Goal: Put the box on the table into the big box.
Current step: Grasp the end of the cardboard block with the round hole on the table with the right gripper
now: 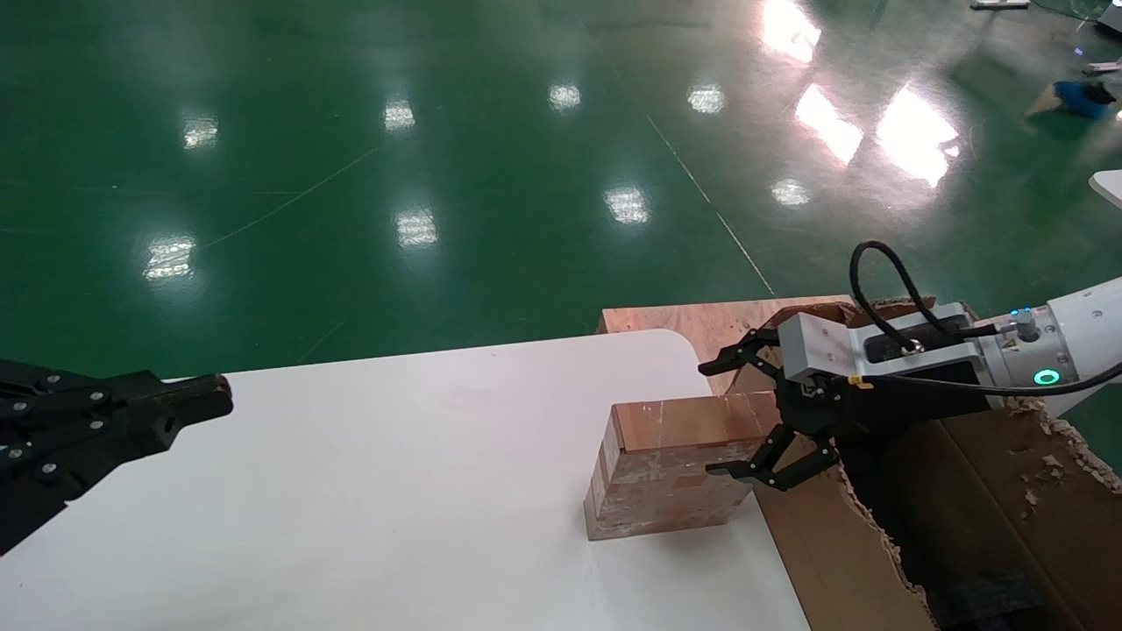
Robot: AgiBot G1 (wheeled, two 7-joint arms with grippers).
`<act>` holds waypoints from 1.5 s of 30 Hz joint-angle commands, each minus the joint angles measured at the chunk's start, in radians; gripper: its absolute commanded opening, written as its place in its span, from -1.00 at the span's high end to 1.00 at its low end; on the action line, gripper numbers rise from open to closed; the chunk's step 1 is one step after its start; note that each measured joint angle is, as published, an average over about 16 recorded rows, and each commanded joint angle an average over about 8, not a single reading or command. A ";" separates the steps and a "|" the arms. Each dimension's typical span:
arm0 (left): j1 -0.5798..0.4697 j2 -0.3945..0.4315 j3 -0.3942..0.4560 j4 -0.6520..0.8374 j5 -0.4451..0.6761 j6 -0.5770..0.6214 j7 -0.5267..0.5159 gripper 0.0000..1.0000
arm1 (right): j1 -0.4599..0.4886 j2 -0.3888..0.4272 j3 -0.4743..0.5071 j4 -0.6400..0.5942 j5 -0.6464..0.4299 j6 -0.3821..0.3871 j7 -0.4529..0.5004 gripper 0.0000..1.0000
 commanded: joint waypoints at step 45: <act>0.000 0.000 0.000 0.000 0.000 0.000 0.000 -1.00 | -0.004 0.003 0.006 0.005 0.003 0.011 0.013 1.00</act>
